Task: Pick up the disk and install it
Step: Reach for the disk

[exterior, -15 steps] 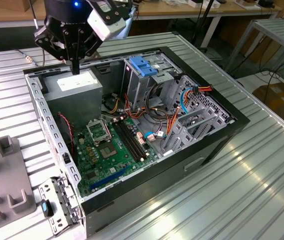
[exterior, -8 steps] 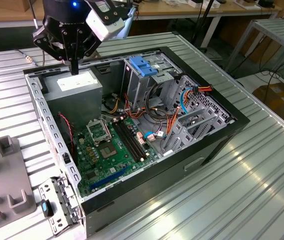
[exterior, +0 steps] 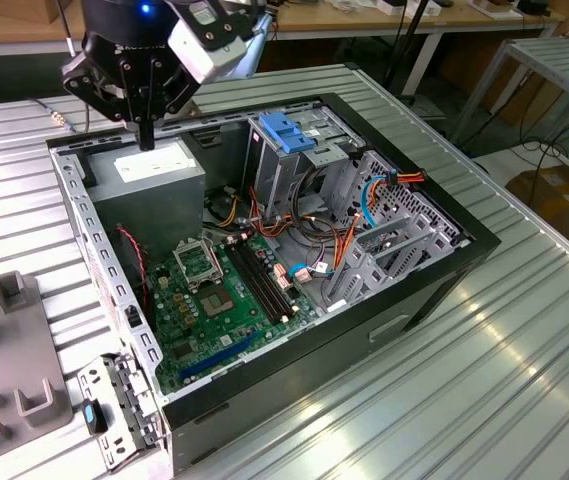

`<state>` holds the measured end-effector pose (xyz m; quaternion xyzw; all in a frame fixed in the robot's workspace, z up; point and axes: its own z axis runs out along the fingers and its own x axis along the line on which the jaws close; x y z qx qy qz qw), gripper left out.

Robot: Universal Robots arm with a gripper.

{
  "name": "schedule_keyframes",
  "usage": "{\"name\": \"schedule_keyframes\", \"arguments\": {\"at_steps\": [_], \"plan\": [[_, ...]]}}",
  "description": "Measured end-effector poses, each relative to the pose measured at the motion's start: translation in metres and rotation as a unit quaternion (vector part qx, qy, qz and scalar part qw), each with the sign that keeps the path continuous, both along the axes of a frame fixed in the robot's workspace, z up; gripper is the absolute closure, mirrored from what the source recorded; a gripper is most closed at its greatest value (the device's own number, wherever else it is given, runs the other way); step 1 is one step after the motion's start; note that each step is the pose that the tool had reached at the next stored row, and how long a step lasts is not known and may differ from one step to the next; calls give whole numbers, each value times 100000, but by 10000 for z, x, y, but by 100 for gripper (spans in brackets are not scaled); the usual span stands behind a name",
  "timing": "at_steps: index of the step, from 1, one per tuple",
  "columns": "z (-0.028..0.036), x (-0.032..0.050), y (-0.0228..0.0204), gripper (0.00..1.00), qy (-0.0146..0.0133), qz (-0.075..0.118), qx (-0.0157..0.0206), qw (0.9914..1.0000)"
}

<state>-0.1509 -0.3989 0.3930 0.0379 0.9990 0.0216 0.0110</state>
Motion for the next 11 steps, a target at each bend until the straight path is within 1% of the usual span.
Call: {"name": "schedule_keyframes", "arguments": {"at_steps": [11], "plan": [[-3, -33, 0, 89, 116, -3, 5, 100000]]}}
